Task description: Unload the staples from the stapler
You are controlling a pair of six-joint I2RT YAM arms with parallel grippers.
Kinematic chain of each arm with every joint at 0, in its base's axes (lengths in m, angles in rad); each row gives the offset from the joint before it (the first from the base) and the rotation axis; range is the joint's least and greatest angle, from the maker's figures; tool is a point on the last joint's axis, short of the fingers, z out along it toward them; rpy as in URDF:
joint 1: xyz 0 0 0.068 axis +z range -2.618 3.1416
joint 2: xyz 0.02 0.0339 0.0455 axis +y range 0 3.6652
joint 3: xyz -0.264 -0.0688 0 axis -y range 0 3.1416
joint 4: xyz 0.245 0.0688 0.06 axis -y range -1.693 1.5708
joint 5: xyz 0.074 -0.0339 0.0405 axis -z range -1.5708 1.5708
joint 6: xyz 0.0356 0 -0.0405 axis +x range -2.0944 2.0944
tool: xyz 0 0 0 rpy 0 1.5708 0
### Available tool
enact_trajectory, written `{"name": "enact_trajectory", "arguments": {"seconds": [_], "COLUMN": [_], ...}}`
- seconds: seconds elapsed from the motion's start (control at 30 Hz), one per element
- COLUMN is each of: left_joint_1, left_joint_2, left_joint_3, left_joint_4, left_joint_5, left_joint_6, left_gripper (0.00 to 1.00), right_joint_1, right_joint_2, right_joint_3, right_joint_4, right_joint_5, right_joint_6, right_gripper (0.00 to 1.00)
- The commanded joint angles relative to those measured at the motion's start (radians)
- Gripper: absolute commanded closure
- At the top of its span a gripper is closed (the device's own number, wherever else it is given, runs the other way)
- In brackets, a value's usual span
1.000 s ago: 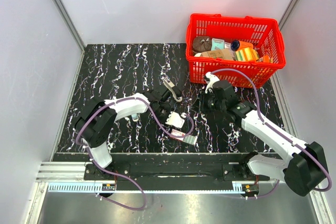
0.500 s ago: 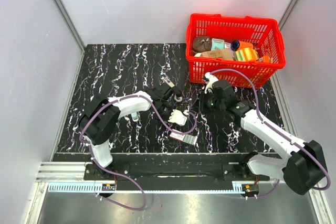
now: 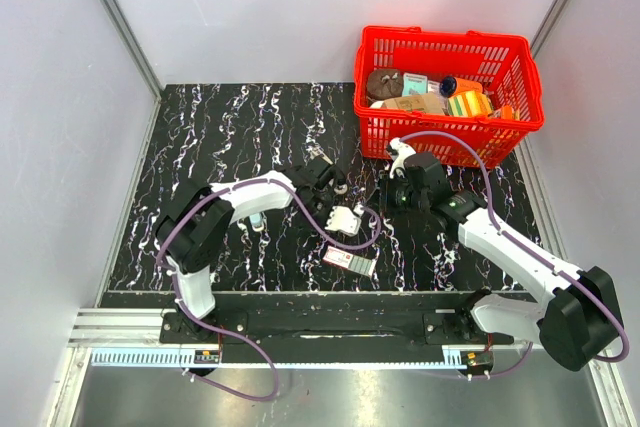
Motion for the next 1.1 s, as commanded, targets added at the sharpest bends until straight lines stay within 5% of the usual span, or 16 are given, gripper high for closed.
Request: {"name": "enact_trajectory", "arguments": {"seconds": [0.0,0.17,0.37,0.5,0.67,0.8,0.9,1.07], "left_joint_1": [-0.003,0.067,0.262,0.366,0.452,0.48,0.481,0.484], "left_joint_2": [0.014,-0.027,-0.131,-0.214,-0.293,-0.252,-0.14,-0.156], "left_joint_3": [0.095,0.241,0.404,0.355,0.152,-0.065,-0.037,-0.073], "left_joint_4": [0.003,-0.013,-0.016,0.135,0.733,1.7,2.263,2.271], "left_joint_5": [0.008,0.043,0.377,0.6,0.853,0.863,0.821,0.752], "left_joint_6": [-0.139,-0.389,-0.703,-0.934,-1.536,-2.403,-2.853,-2.868], "left_gripper": [0.94,0.96,0.96,0.96,0.96,0.93,0.9,0.89], "right_joint_1": [-0.011,-0.014,-0.022,-0.028,-0.029,-0.028,-0.028,-0.026], "right_joint_2": [-0.009,-0.036,-0.075,-0.09,-0.058,-0.023,0.004,0.05], "right_joint_3": [0.059,0.087,0.134,0.159,0.164,0.156,0.165,0.196], "right_joint_4": [-0.003,-0.009,-0.011,0.038,0.246,0.466,0.573,0.649], "right_joint_5": [-0.033,-0.01,0.029,-0.002,-0.202,-0.299,-0.329,-0.349], "right_joint_6": [-0.01,-0.007,-0.001,0.019,0.109,0.199,0.242,0.284], "right_gripper": [0.83,0.73,0.61,0.54,0.36,0.28,0.27,0.28]}}
